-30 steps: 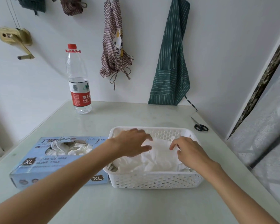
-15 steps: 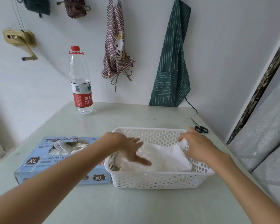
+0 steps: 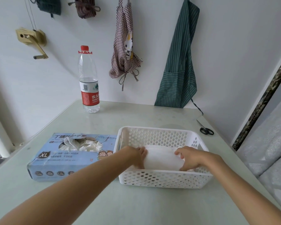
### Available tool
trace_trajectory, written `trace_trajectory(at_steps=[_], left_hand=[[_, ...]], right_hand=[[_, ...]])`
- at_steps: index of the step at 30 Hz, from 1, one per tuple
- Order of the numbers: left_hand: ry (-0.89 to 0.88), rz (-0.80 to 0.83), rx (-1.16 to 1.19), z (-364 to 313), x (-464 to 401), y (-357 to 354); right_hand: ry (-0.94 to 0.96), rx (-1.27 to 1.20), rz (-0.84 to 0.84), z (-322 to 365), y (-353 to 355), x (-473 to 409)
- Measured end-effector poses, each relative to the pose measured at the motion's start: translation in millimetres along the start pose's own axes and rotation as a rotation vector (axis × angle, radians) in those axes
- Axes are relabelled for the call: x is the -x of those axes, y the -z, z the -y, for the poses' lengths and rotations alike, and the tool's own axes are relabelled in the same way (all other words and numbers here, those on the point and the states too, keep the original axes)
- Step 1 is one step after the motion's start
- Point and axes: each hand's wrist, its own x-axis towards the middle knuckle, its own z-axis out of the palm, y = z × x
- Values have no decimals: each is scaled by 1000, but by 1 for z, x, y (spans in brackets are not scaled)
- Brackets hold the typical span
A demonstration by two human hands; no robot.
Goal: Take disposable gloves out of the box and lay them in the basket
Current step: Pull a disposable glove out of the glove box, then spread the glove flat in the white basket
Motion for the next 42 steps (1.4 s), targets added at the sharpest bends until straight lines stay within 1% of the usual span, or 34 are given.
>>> trace_trajectory(at_steps=[1,2,3,4,5,6,7,8,9,10,11,12,13,14,16,19,21,23,25,27,28,30,32,34,35,37,42], left_hand=[[4,31,57,2,0,6],[-12,10,126,5,6,13],[-56,-47,183,9,18,20],[-128,-138,241,14,29,25],[-193,-253,317,26,43,27],[-233,-359,391,38,58,27],[-234,-460,441,56,73,24],[-192,-554,451,77,83,16],[-102,-619,421,102,92,5],[24,-643,363,125,98,-9],[173,-606,314,144,102,-24],[303,-526,301,159,104,-38],[383,-460,339,172,109,-51],[403,-413,394,176,108,-58],[395,-395,500,181,108,-70],[383,-467,544,178,106,-77],[383,-491,544,178,103,-79],[353,-456,577,183,104,-82],[305,-420,636,192,104,-85],[291,-405,626,198,104,-85],[296,-403,600,201,103,-84],[302,-387,540,202,102,-82],[298,-378,496,202,102,-80],[300,-379,470,202,103,-80],[304,-382,462,202,103,-81],[308,-397,456,203,101,-82],[320,-426,451,203,99,-84]], right_hand=[[-10,-16,15,-1,3,2],[-27,-18,25,-1,6,5],[-37,5,22,2,12,8],[-44,53,-3,5,17,14],[-31,124,-64,14,23,19],[1,188,-156,25,28,24],[54,214,-263,40,32,28],[120,192,-366,58,34,31],[204,142,-451,80,34,33],[294,88,-512,102,32,34],[378,38,-547,125,30,35],[449,-13,-554,147,26,34],[508,-57,-542,172,22,31],[540,-94,-530,187,18,27],[580,-144,-519,219,9,17],[577,-196,-514,255,-2,1],[539,-159,-527,273,-10,-9],[513,-87,-583,288,-19,-17],[539,-40,-631,297,-24,-22],[569,-71,-638,296,-23,-26],[573,-156,-625,292,-20,-27],[578,-423,-574,283,-9,-25],[606,-694,-556,271,6,-19],[665,-886,-546,257,23,-9],[691,-943,-534,250,31,-4],[702,-971,-531,238,41,4],[681,-1086,-571,224,33,12]])
